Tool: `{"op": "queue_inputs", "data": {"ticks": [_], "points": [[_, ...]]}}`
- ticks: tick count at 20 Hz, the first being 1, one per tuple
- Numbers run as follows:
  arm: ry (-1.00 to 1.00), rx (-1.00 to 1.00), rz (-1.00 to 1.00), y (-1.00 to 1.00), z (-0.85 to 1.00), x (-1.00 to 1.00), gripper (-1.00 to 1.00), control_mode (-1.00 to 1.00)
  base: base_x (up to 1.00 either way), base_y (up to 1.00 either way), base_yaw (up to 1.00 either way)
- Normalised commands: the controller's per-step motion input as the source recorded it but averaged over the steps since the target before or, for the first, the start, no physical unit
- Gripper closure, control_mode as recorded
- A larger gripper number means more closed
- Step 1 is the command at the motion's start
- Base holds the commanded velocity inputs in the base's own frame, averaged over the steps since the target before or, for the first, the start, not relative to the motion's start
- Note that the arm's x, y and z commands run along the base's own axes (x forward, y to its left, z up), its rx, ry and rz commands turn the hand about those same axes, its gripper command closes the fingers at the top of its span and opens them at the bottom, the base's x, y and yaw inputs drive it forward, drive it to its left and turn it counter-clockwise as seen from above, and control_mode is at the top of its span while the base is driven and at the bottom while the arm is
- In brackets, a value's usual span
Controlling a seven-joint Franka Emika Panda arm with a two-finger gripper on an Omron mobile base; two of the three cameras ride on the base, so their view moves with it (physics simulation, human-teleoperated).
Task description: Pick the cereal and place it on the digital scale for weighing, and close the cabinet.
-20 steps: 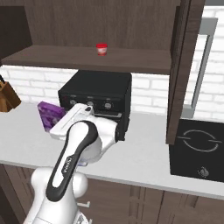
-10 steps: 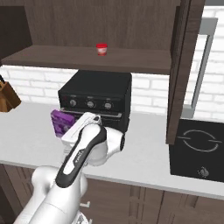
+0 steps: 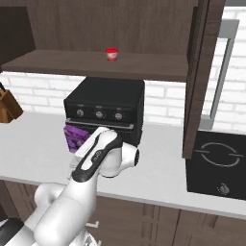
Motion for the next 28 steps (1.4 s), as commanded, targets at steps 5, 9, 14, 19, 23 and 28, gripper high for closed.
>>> {"op": "queue_inputs", "data": {"ticks": [5,9,14,19,23,28], "points": [[0.02,-0.02,0.00,0.00,-0.29,0.46,1.00,-1.00,0.00,0.00,0.00],[0.00,0.00,0.01,-0.03,-0.17,0.38,1.00,-1.00,0.00,0.00,0.00],[0.00,0.00,0.02,0.00,-0.30,0.30,1.00,-1.00,0.00,0.00,0.00],[0.01,-0.02,0.01,0.00,-0.36,0.28,1.00,-1.00,0.00,0.00,0.00],[0.02,-0.02,0.01,0.00,-0.31,0.11,1.00,-1.00,0.00,0.00,0.00],[0.17,-0.02,0.00,0.02,-0.30,0.04,1.00,-1.00,0.00,0.00,0.00]]}}
